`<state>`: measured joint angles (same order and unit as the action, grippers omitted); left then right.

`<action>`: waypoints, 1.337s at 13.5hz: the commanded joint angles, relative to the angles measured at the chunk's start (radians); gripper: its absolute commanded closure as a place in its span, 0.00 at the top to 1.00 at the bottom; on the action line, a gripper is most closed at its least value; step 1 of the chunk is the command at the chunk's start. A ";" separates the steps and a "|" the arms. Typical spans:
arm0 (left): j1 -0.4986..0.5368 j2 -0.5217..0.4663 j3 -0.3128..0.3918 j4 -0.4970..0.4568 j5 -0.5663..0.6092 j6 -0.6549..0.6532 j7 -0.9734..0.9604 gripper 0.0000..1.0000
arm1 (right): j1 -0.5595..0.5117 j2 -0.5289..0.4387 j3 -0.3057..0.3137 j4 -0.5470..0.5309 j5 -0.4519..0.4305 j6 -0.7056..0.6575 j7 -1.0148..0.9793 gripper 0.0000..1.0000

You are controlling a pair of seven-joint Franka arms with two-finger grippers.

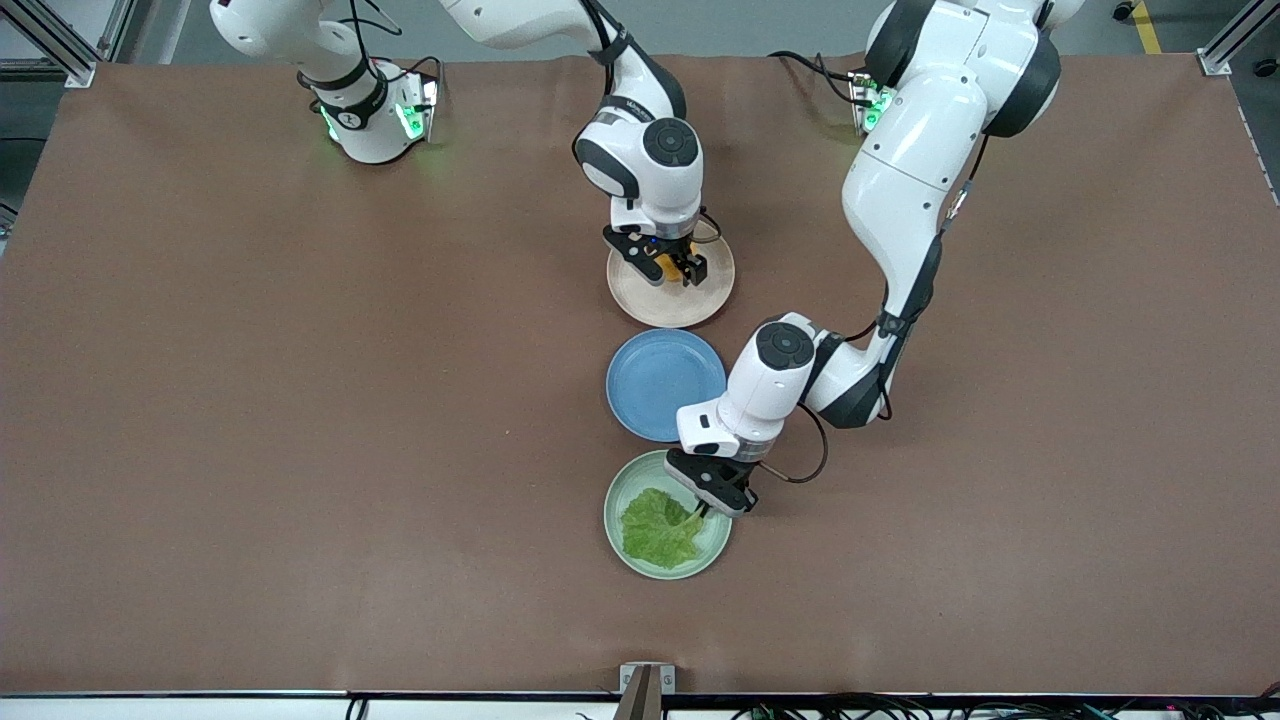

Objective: Pick lemon and lettuce from plates
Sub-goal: 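Grasp the lettuce stem with the left gripper while the right gripper grasps the lemon, then lift the lettuce off its plate while the right gripper carries the lemon away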

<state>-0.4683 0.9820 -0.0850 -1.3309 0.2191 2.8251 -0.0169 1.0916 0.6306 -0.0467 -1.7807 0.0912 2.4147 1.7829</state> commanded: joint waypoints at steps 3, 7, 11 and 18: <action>0.026 -0.117 0.002 -0.022 0.013 -0.115 -0.008 0.01 | 0.022 0.003 -0.010 0.009 -0.021 -0.005 0.026 0.64; 0.068 -0.256 -0.002 -0.028 0.009 -0.323 -0.044 0.02 | 0.002 -0.012 -0.015 0.010 -0.022 -0.031 -0.005 0.00; 0.135 -0.385 -0.004 -0.092 0.011 -0.533 -0.081 0.03 | -0.161 -0.142 -0.056 0.000 -0.019 -0.195 -0.418 0.00; 0.348 -0.640 -0.007 -0.554 0.028 -0.429 -0.015 0.03 | -0.612 -0.311 -0.056 -0.124 -0.019 -0.273 -1.157 0.00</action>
<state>-0.1716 0.4533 -0.0832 -1.7004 0.2223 2.3231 -0.0518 0.5872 0.3801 -0.1294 -1.8161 0.0816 2.1218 0.7828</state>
